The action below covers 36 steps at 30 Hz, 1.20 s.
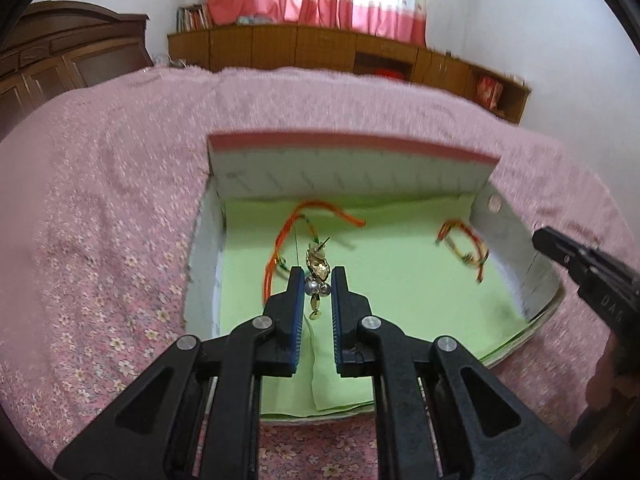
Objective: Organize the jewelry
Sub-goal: 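Carry both earrings into the red box with both tools, then open the left tool onto the green lining while the right tool releases its earring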
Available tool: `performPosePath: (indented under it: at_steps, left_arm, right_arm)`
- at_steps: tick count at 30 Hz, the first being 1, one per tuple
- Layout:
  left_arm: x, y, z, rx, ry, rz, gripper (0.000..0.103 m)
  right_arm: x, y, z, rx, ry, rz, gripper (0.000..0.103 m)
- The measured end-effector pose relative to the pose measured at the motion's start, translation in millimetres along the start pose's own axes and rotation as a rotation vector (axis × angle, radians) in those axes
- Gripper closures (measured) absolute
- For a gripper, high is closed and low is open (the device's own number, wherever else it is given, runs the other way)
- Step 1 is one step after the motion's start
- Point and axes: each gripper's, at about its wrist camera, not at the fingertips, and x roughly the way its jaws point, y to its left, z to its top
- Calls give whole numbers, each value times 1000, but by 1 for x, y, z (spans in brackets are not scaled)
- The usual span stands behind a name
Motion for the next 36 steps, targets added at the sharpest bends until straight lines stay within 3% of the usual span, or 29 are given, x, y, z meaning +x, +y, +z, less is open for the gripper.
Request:
performPosePath:
  at_steps: [9, 20, 23, 27, 36]
  left_arm:
    - [24, -3, -5, 27, 123, 38, 98]
    - [34, -14, 1, 52, 157, 69, 96]
    - [36, -15, 3, 52, 170, 70, 90]
    - [37, -16, 5, 54, 180, 53, 83]
    - [13, -10, 9, 44, 121, -6, 82]
  right_arm:
    - [25, -7, -6, -9, 92, -24, 92]
    - [35, -3, -3, -25, 147, -19, 91]
    - [35, -3, -2, -16, 157, -9, 85]
    - [29, 3, -2, -24, 139, 0, 67]
    - [-1, 5, 3, 7, 55, 33, 57]
